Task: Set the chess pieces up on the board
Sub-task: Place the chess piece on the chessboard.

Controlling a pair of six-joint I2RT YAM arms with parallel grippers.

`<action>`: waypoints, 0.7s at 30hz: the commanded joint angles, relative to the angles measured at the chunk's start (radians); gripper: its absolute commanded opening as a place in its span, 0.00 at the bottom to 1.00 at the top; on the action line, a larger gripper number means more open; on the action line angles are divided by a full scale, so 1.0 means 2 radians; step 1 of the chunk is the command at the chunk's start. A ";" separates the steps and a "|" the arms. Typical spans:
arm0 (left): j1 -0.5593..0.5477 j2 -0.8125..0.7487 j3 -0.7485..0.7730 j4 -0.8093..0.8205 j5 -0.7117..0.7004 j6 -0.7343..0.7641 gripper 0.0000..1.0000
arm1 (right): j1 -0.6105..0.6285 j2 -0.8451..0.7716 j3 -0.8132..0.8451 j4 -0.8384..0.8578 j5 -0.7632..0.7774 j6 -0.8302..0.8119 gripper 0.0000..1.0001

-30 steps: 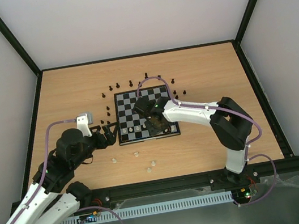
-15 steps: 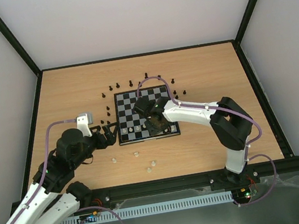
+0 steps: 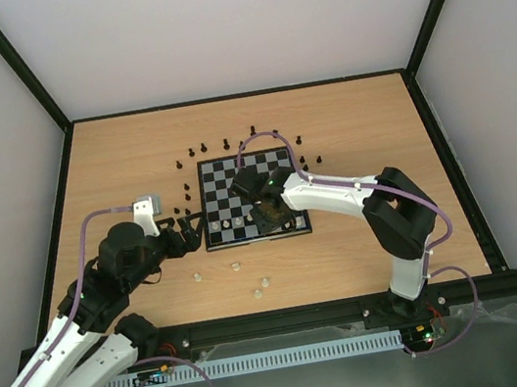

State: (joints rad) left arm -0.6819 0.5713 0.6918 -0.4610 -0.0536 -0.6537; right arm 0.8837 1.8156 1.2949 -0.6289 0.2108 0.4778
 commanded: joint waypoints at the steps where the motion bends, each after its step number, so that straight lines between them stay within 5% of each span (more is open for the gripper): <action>1: 0.002 0.001 -0.007 0.010 -0.004 0.006 0.99 | -0.003 0.007 -0.005 -0.014 0.006 -0.003 0.17; 21: 0.002 0.004 -0.008 0.014 -0.001 0.004 0.99 | -0.002 -0.004 -0.013 -0.015 0.010 -0.001 0.17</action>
State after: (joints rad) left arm -0.6819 0.5751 0.6868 -0.4545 -0.0532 -0.6540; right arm 0.8837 1.8156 1.2854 -0.6285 0.2173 0.4782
